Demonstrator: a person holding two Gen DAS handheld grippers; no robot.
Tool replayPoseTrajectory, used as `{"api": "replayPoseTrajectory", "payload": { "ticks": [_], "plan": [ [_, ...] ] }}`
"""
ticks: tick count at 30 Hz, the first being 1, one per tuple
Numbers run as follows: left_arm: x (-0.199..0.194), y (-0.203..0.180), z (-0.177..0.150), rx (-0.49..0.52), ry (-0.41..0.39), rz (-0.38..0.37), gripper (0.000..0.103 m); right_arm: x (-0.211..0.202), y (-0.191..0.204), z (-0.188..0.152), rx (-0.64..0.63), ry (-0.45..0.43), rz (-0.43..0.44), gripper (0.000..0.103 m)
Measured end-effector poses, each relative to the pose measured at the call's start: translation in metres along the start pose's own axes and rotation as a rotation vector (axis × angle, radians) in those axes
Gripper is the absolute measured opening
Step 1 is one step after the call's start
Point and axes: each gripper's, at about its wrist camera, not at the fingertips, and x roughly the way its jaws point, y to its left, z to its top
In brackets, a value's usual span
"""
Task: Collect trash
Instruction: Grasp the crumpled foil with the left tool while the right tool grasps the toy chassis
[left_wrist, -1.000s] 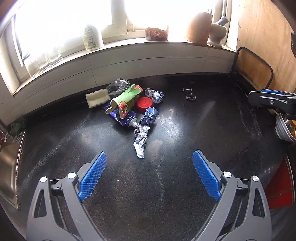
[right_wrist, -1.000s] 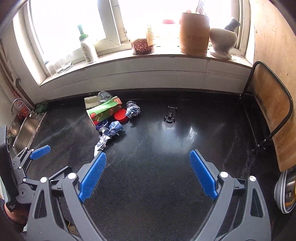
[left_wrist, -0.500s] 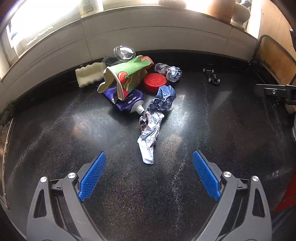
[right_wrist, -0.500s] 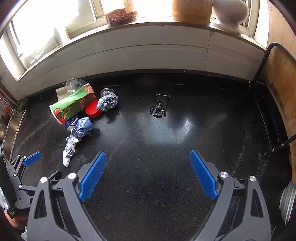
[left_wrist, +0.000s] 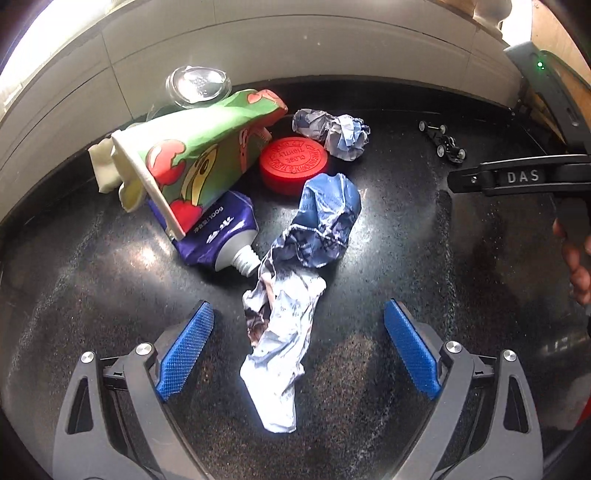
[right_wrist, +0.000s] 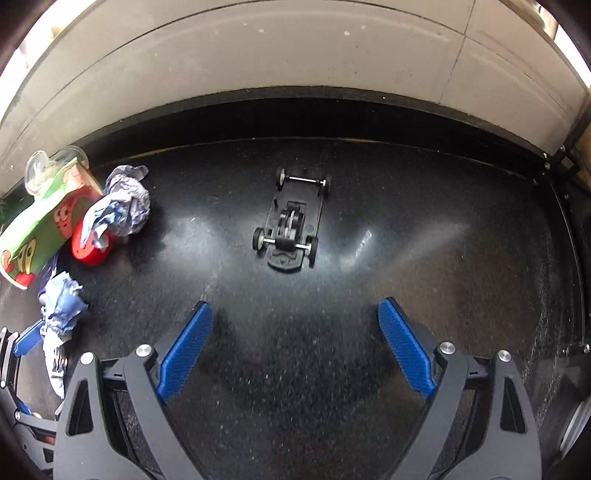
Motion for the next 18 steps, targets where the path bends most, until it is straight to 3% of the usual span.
{"api": "replayPoseTrajectory", "payload": {
  "ticks": [7,12,13,16,18],
  "plan": [
    [0.003,-0.004,0.005,-0.028,-0.023,0.020,0.087,0.017,0.004,0.032,-0.003,-0.058,-0.016,0.087],
    [-0.002,-0.017,0.006,0.014,-0.027,-0.003,0.064,0.011,0.011,0.037,-0.013,-0.102,-0.008,0.042],
    [-0.002,-0.020,0.007,0.016,-0.024,-0.004,0.056,0.010,0.014,0.036,-0.016,-0.104,-0.003,0.034],
    [-0.007,-0.025,0.007,0.021,-0.009,-0.003,0.032,0.006,0.016,0.033,-0.018,-0.098,0.005,0.034],
    [-0.009,-0.025,0.007,0.002,0.009,-0.017,0.029,0.005,0.018,0.031,-0.017,-0.086,0.014,0.033]
  ]
}}
